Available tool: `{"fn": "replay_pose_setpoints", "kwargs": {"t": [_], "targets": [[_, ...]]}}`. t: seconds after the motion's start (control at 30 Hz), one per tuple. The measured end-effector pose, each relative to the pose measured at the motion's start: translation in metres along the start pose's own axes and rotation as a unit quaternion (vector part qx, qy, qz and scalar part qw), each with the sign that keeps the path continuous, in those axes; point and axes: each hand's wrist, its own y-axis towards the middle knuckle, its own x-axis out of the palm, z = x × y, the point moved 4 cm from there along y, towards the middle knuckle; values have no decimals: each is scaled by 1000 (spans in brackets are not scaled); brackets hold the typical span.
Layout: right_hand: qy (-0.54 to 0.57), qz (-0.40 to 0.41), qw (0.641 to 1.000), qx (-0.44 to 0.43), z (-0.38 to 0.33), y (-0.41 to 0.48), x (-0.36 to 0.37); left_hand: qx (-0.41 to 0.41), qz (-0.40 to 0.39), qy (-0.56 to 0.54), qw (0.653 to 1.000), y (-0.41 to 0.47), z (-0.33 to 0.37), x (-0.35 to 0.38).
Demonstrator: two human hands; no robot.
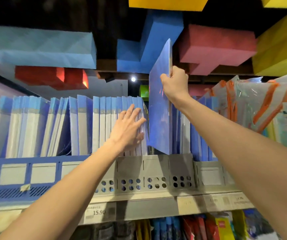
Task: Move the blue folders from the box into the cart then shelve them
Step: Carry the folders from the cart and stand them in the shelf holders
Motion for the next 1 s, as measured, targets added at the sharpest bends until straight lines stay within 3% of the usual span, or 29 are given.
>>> {"fn": "replay_pose_setpoints", "kwargs": {"t": [0.2, 0.5, 0.8, 1.0], "targets": [[-21, 9, 1000, 20, 22, 7, 26, 30, 40, -22, 998, 2, -6, 11], [43, 42, 997, 57, 60, 10, 67, 64, 121, -99, 986, 5, -19, 22], [75, 12, 995, 66, 90, 4, 101, 21, 161, -121, 979, 4, -14, 30], [113, -58, 989, 76, 90, 2, 107, 18, 163, -151, 975, 7, -17, 31]]}}
